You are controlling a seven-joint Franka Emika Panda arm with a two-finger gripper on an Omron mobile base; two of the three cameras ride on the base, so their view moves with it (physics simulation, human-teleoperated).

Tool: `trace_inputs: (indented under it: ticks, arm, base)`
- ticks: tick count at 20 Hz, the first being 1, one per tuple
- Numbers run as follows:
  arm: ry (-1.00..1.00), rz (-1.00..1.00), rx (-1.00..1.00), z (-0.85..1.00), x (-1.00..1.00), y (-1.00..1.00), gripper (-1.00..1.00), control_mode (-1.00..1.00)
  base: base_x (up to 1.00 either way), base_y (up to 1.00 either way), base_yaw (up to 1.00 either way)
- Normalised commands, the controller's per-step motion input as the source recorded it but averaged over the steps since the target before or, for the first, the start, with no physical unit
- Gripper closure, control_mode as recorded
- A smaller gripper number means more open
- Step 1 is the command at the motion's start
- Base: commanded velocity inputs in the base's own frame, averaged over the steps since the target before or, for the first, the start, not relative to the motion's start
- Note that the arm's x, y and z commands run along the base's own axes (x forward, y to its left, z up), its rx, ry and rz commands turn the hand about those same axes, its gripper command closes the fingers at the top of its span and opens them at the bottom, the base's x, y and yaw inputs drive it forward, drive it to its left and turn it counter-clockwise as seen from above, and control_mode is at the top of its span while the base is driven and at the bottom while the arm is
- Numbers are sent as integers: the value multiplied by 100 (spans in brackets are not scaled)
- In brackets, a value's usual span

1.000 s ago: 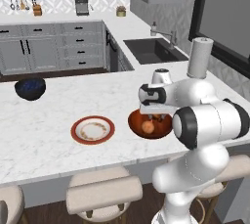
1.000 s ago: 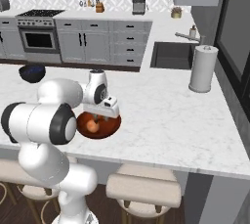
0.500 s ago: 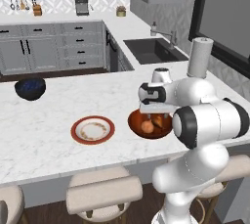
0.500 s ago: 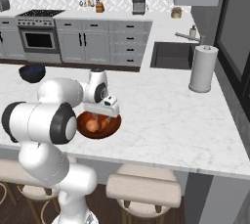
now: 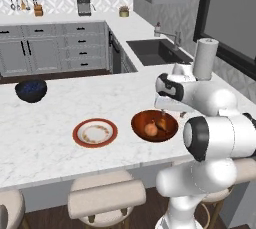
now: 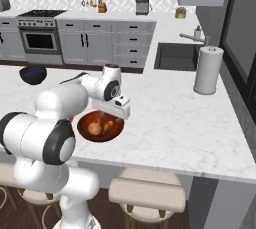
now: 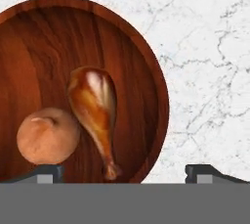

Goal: Pick the chicken drumstick and onion from their plates and place them in the bowl. Then put the bowl in the fridge.

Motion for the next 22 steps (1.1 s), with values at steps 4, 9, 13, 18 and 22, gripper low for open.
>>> trace_inputs:
  ticks: [4,9,13,18,22]
  arm:
    - [2,-18,49,-8,-46,-96,-100,-100]
    - [-2,-7,26,-19,-18,-15,-100,-100]
    - [-12,-1,0,-18,34,1,-100,-100]
    - [-6,0,0,-39,24,17,-100,-100]
    - [-5,6,0,-34,20,6,-100,-100]
  base:
    - [0,0,0]
    - [0,0,0]
    - [0,0,0]
    - [0,0,0]
    - [0,0,0]
